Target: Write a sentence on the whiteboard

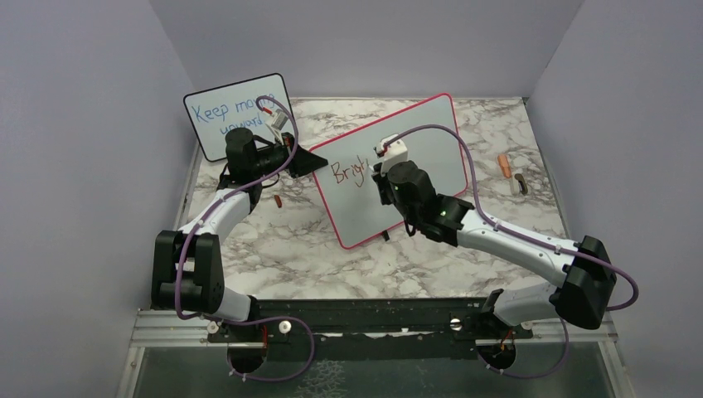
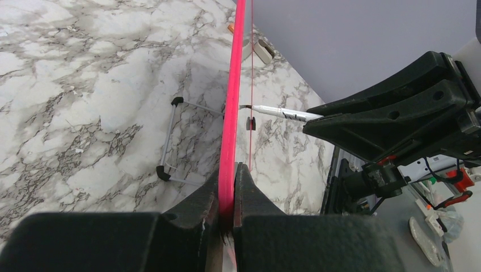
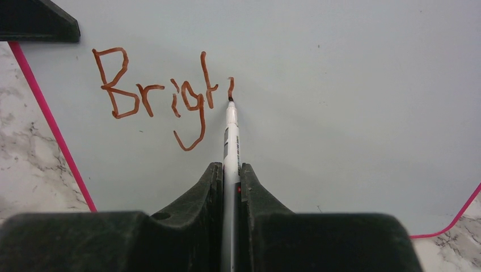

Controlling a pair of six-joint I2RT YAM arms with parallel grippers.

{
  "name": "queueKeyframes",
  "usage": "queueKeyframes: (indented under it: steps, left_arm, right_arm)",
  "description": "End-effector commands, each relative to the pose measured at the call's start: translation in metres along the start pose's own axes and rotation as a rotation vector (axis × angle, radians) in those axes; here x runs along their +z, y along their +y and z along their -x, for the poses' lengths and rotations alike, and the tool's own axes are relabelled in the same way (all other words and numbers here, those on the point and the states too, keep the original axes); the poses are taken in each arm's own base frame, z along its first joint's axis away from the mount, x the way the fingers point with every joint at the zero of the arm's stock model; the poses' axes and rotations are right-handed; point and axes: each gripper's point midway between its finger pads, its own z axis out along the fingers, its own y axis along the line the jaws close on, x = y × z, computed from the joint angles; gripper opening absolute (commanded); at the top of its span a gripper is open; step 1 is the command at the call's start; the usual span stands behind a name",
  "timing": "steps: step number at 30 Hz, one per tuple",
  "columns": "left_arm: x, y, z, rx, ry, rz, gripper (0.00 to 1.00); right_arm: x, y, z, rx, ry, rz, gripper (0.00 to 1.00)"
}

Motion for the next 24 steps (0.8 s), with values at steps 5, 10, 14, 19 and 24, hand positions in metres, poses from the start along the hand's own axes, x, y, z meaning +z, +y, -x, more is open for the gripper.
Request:
queueKeyframes:
  steps: [5, 10, 14, 19, 24]
  left_arm:
    - [0.004, 0.019, -0.028, -0.037, 0.063, 0.044, 0.00]
    - [0.004, 0.018, -0.028, -0.036, 0.064, 0.043, 0.00]
    - [0.004, 0.019, -0.028, -0.036, 0.063, 0.044, 0.00]
    - [0.004, 0.018, -0.028, -0.036, 0.063, 0.043, 0.00]
    - [0.005, 0.018, -0.028, -0.034, 0.063, 0.042, 0.00]
  right_arm:
    - [-0.005, -0.008, -0.024, -0.022, 0.075, -0.020, 0.01]
    - [-0.006, -0.005, -0.019, -0.009, 0.057, -0.005, 0.01]
    - [-0.006, -0.001, -0.009, -0.001, 0.021, 0.021, 0.01]
    - [-0.008, 0.000, 0.008, 0.015, -0.040, 0.033, 0.01]
    - [-0.008, 0.001, 0.023, 0.030, -0.092, 0.036, 0.01]
